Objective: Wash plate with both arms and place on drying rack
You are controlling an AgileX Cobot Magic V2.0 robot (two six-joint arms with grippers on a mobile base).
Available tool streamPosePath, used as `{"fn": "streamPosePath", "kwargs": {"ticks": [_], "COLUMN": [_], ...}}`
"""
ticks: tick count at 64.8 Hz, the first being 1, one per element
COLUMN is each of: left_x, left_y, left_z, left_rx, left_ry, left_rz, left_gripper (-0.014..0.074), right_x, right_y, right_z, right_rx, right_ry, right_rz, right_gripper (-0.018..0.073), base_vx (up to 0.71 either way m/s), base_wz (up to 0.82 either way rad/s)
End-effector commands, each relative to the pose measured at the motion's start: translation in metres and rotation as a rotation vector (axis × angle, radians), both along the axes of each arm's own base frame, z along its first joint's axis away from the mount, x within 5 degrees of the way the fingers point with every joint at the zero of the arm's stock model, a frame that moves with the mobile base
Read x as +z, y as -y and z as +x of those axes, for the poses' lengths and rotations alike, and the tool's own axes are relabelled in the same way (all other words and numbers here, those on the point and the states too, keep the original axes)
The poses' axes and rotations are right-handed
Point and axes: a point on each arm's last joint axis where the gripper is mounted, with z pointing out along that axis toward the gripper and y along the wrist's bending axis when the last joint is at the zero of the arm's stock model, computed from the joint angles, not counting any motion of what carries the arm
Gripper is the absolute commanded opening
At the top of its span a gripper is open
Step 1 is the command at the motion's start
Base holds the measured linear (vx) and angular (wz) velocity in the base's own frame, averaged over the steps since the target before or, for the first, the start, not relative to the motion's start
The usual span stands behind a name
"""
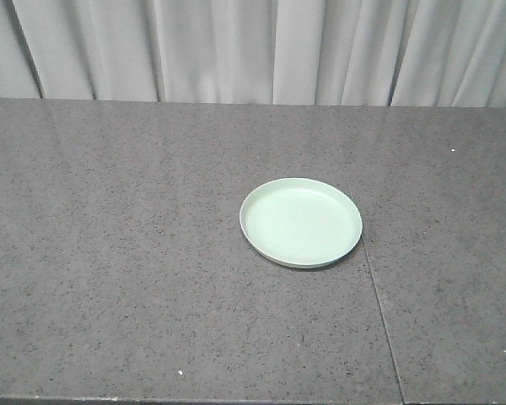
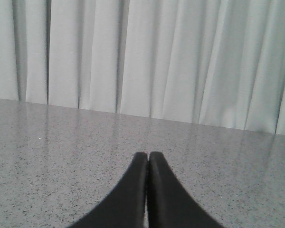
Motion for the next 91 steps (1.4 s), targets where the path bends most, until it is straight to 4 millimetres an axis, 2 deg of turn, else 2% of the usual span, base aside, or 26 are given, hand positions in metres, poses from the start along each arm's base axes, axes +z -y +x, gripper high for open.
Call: {"fn": "streamPosePath", "kwargs": {"ticks": [1,47,58,66,80,91], "left_x": [0.015,0.015,0.015,0.015,0.015,0.015], "left_y": [0.000,0.000,0.000,0.000,0.000,0.000], "left_z": [-0.004,-0.004,-0.004,-0.004,-0.004,-0.004], "left_rx": [-0.002,-0.002,-0.002,-0.002,-0.002,-0.002], "left_ry": [0.115,0.115,0.115,0.115,0.115,0.115], "left_rz": [0.000,0.000,0.000,0.000,0.000,0.000], "left_gripper": [-0.0006,-0.0006,-0.0006,-0.0006,-0.0006,-0.0006], "right_x": [0.006,0.010,0.031,0.054,0.094,0.124], "right_y": [0.000,0.001,0.000,0.000,0.000,-0.002], "right_z": [-0.001,-0.001,-0.004,-0.004,0.006,0.019], "right_rx": [-0.008,-0.008,-0.007,-0.006,-0.001,0.027], "right_ry": [0.070,0.101,0.134,0.112,-0.011,-0.145], "right_rz": [-0.013,0.012,-0.002,-0.014,-0.058,0.008], "right_gripper": [-0.0007,-0.0006,-0.0004,-0.0001,-0.0001,0.0000], "base_vx": [0.00,0.00,0.00,0.00,0.00,0.00], "base_wz": [0.00,0.00,0.00,0.00,0.00,0.00]}}
